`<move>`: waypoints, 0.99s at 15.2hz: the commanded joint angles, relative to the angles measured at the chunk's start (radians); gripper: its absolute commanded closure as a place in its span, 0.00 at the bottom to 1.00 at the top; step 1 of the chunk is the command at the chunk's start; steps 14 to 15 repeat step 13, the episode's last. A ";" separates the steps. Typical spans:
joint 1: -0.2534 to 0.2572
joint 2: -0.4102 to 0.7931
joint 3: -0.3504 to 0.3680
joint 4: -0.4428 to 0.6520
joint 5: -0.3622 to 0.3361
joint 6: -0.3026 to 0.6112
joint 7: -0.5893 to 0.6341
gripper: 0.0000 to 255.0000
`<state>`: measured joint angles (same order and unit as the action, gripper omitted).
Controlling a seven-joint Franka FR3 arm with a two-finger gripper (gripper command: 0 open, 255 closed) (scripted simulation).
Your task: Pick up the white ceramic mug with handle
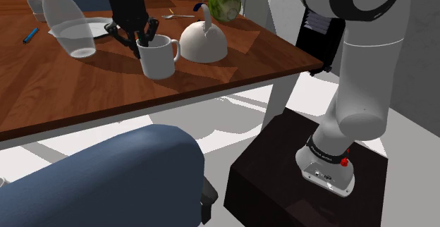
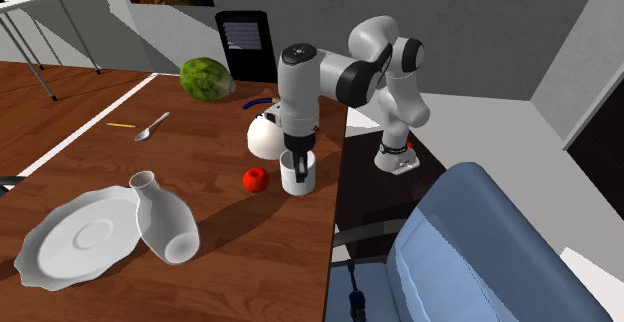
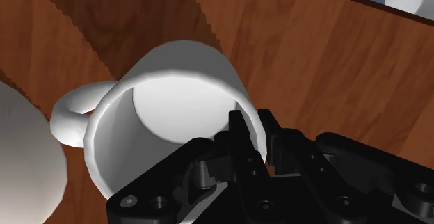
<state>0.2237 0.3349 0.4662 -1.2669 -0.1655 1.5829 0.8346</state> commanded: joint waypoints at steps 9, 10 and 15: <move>0.055 0.086 -0.001 0.268 -0.040 -0.186 0.002 1.00; 0.064 0.099 -0.002 0.303 -0.046 -0.208 0.002 1.00; 0.075 0.115 -0.004 0.346 -0.053 -0.235 0.002 1.00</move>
